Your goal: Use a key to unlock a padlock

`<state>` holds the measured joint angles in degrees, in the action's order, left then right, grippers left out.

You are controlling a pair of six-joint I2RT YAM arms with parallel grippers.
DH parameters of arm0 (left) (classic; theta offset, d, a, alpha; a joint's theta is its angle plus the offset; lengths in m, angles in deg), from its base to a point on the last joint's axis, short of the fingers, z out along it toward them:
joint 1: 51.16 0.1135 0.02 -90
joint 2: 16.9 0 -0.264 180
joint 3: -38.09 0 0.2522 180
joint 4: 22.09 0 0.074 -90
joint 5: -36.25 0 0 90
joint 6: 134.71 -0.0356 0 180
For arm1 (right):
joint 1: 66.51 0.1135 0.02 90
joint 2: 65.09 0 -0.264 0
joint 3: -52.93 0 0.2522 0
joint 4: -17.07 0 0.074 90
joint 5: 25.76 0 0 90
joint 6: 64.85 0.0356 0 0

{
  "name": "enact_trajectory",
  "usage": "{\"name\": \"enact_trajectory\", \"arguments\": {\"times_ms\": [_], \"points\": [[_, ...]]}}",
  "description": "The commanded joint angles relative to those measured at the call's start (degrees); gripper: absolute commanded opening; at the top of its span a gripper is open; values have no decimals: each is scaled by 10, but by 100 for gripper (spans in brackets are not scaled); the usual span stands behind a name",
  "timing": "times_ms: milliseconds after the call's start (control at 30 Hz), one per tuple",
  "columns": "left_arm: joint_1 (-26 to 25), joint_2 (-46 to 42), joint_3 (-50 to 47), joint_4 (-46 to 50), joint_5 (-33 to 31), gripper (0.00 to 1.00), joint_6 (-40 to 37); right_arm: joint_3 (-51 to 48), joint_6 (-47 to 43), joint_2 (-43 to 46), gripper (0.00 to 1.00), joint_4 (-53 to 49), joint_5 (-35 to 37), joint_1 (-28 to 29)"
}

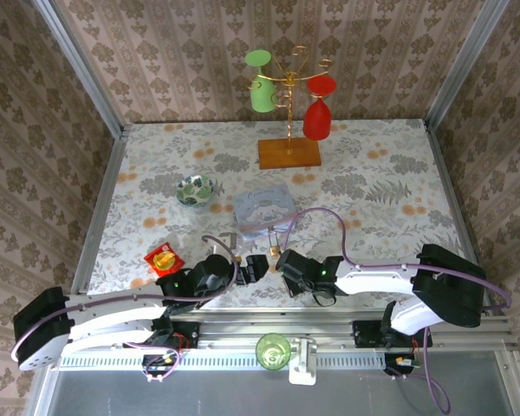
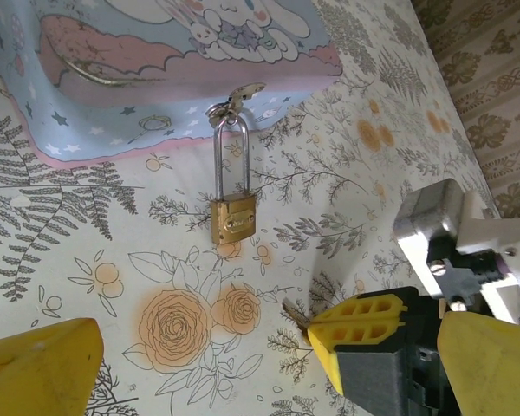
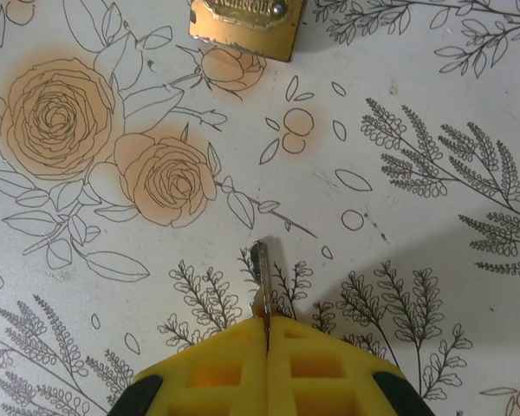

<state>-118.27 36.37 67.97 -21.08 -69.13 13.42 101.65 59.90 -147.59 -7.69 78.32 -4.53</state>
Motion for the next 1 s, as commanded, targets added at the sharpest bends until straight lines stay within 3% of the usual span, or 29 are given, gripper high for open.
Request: {"name": "enact_trajectory", "arguments": {"times_ms": [0, 300, 600, 800, 867, 967], "points": [[-8, 24, -3, -20, -11, 98, 28, -9, 0, 20, 0, 2, -14, -6], [-35, 113, -5, -148, -22, 90, 82, -30, -2, 74, 0, 22, -38, -29], [-86, 177, -37, -287, -103, 84, 265, -28, -4, 70, 0, 20, -44, -35], [-89, 203, -44, -341, -114, 85, 348, 8, -3, 101, 0, -8, -49, -36], [-89, 210, -40, -340, -114, 88, 411, 16, -7, 114, 0, -14, -49, -37], [-91, 222, -39, -394, -114, 88, 428, 33, -12, 125, 0, -28, -46, -38]]}}
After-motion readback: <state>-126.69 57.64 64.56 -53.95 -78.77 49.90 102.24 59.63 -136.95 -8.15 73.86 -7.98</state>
